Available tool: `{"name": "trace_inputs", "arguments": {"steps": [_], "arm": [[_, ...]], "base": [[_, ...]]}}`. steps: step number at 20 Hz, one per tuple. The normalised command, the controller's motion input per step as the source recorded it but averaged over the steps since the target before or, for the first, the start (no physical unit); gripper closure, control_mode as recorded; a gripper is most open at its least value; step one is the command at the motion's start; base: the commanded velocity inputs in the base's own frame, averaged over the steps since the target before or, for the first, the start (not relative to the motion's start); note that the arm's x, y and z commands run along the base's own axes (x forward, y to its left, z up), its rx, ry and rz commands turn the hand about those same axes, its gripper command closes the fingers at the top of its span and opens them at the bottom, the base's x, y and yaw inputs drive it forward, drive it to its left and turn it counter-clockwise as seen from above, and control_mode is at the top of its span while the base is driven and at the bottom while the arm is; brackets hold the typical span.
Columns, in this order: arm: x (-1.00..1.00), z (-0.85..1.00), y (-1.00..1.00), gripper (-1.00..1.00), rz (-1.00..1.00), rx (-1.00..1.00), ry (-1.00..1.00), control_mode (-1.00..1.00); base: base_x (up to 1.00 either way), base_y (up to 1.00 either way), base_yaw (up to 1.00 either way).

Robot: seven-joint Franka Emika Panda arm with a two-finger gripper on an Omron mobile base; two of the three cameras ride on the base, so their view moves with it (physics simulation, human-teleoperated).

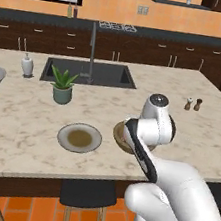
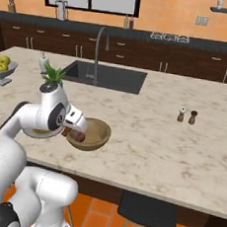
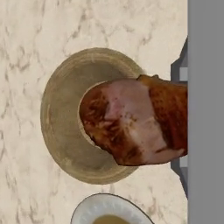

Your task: Pick the chicken drumstick and potato from their plates and place them in the bowl. Then put the bowl in the fridge.

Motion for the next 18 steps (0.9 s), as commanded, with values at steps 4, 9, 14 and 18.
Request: {"name": "trace_inputs", "arguments": {"steps": [4, 9, 14, 18], "arm": [[1.0, -0.25, -0.35, 1.0, 0.05, 0.05, 0.2, -1.0], [0.88, -0.59, -0.43, 1.0, 0.1, 0.12, 0.04, -1.0], [0.71, -0.94, 0.29, 1.0, 0.01, 0.0, 0.0, -1.0], [0.59, -0.64, 0.33, -1.0, 0.0, -0.01, 0.0, -1.0]], "base": [[0.0, 0.0, 0.0], [0.0, 0.0, 0.0], [0.0, 0.0, 0.0], [0.0, 0.0, 0.0]]}}
